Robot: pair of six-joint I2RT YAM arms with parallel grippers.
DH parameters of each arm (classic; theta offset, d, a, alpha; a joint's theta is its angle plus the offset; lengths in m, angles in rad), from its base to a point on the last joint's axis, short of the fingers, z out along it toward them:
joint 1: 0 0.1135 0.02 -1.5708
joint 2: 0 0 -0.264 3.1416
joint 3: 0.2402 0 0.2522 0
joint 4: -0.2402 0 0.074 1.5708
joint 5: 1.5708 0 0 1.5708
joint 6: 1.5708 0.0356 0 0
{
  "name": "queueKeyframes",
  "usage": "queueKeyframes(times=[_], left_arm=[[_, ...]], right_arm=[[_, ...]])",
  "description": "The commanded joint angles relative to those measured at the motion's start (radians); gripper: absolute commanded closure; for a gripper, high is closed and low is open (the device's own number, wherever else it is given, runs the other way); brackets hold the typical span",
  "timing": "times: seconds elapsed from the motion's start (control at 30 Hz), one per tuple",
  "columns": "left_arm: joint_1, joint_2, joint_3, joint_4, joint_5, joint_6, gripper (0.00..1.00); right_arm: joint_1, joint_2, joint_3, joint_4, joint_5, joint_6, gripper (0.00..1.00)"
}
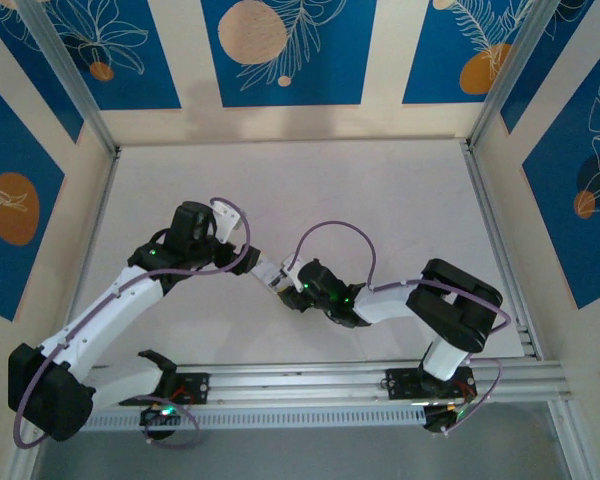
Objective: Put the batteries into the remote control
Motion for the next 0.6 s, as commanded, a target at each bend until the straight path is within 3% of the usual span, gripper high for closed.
queueKeyframes(times=[0.0,0.57], left_arm=[[0.010,0.005,0.034,-0.014,-0.001,-0.005,0.00],[0.009,-0.001,0.031,-0.010,0.010,-0.004,0.00]], right_arm=[[0.004,0.015,0.036,0.000,0.006,0.019,0.58],[0.018,0.077,0.104,-0.051,0.066,0.025,0.57]])
